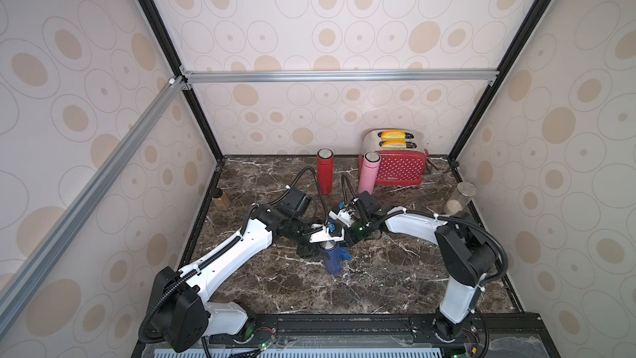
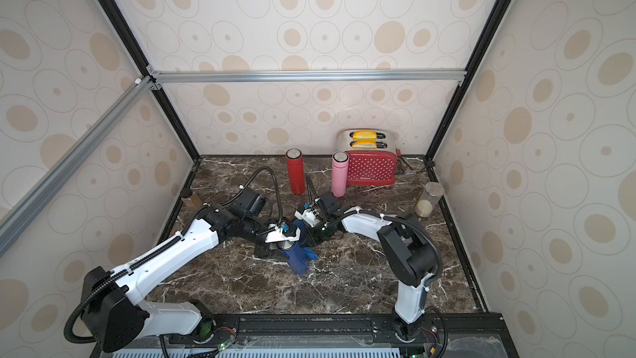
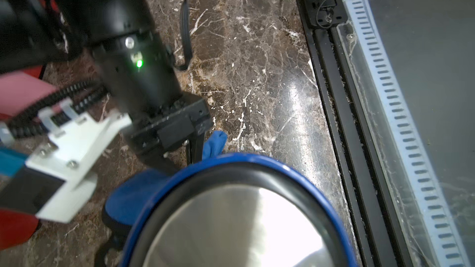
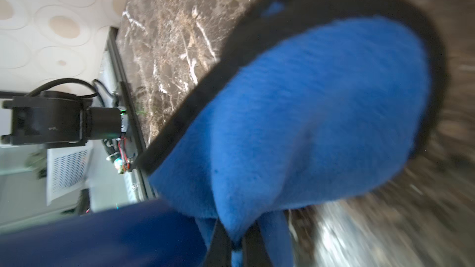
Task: Wipe the surface of the thermos
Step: Wipe the dirt from the surface of the thermos.
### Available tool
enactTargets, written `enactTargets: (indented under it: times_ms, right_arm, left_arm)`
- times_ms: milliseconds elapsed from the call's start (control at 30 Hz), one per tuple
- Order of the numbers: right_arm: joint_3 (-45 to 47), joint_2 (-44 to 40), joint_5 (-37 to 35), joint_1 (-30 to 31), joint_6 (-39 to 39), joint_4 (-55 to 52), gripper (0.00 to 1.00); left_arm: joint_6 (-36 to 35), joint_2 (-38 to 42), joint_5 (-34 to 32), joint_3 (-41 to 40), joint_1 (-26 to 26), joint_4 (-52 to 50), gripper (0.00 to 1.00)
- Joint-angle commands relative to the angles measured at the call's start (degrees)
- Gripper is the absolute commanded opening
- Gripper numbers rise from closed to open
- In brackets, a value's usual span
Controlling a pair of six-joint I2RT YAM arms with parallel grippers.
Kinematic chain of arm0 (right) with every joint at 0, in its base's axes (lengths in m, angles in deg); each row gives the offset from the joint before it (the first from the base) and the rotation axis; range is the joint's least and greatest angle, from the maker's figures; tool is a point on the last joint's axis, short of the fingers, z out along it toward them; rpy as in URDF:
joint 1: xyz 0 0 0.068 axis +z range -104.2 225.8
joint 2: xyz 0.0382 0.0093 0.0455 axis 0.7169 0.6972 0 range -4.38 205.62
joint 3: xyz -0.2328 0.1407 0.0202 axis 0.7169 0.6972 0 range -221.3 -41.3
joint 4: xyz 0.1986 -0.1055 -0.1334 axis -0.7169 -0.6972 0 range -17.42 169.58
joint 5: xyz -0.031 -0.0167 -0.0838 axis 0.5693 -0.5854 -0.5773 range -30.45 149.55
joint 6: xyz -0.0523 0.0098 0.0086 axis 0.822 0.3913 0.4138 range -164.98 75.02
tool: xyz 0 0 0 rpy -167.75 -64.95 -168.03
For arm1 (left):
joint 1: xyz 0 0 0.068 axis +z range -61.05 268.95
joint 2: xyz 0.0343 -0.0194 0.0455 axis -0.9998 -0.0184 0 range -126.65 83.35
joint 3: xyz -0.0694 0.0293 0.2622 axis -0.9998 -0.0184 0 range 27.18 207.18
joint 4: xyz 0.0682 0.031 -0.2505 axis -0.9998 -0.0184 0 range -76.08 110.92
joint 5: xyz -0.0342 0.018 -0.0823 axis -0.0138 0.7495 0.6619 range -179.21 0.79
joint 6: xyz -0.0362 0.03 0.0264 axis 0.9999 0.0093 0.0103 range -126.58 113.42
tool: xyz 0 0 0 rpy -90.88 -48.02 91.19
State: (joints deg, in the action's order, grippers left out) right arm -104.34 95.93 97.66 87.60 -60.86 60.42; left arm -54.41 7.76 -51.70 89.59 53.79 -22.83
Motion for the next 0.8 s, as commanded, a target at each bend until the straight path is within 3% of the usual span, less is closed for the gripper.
enactTargets:
  times_ms: [0, 267, 500, 767]
  right_arm:
    - [1.60, -5.47, -7.51, -0.31, -0.78, -3.48, 0.00]
    - [7.70, -9.82, -7.21, 0.54, -8.59, 7.01, 0.00]
    - [8.23, -10.56, -8.49, 2.39, -10.01, 9.00, 0.00]
    - [7.63, -9.52, -8.12, 3.53, -11.66, 10.78, 0.00]
  left_arm:
    - [7.77, 0.47, -1.72, 3.07, 0.15, 0.88, 0.00]
    - [23.17, 1.96, -6.12, -0.65, 0.12, 9.80, 0.02]
    - [33.33, 7.97, -7.71, -9.52, -0.60, 23.96, 0.15]
    - [37.79, 8.89, -8.97, -16.02, -3.69, 34.71, 0.27]
